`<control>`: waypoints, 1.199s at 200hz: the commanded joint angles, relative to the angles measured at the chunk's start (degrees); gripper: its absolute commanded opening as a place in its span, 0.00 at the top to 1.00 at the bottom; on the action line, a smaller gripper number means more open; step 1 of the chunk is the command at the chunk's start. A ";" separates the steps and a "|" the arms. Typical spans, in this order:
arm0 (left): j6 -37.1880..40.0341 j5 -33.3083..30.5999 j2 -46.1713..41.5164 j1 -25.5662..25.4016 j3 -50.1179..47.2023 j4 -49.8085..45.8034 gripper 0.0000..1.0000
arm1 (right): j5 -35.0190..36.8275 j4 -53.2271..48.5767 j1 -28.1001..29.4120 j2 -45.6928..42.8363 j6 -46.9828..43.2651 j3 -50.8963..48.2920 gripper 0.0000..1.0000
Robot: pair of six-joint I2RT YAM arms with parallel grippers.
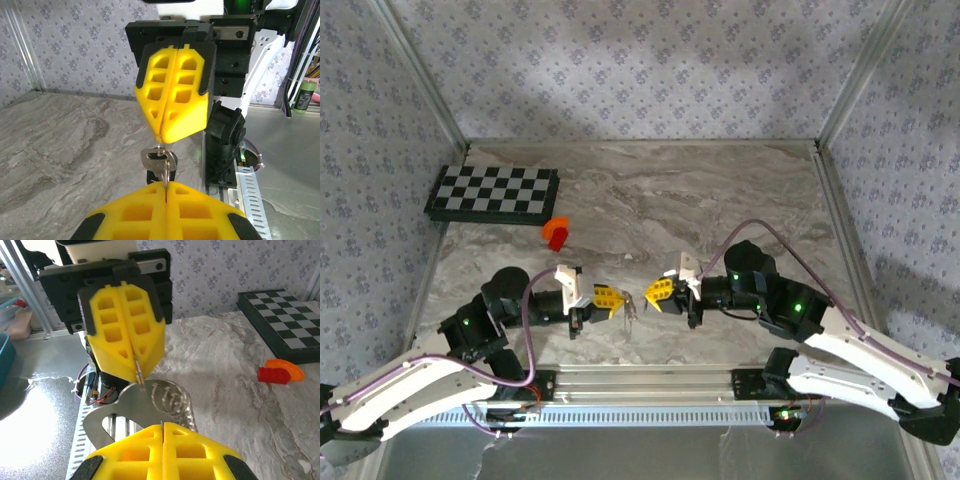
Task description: Put the keys on the keyring
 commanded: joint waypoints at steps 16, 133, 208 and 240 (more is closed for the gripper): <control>0.58 0.39 0.47 -0.33 -0.37 2.39 1.00 | 2.78 2.03 1.86 0.49 -1.90 1.74 1.00; 0.40 0.13 1.70 -0.34 0.01 2.85 1.00 | 5.81 3.97 4.21 0.87 -3.11 1.05 1.00; 0.47 -0.13 1.62 -0.34 0.15 2.92 1.00 | 5.77 3.90 4.56 1.79 -3.77 1.30 1.00; 0.67 -0.31 1.66 -0.39 0.25 2.75 1.00 | 6.25 3.27 4.82 1.81 -4.36 1.30 1.00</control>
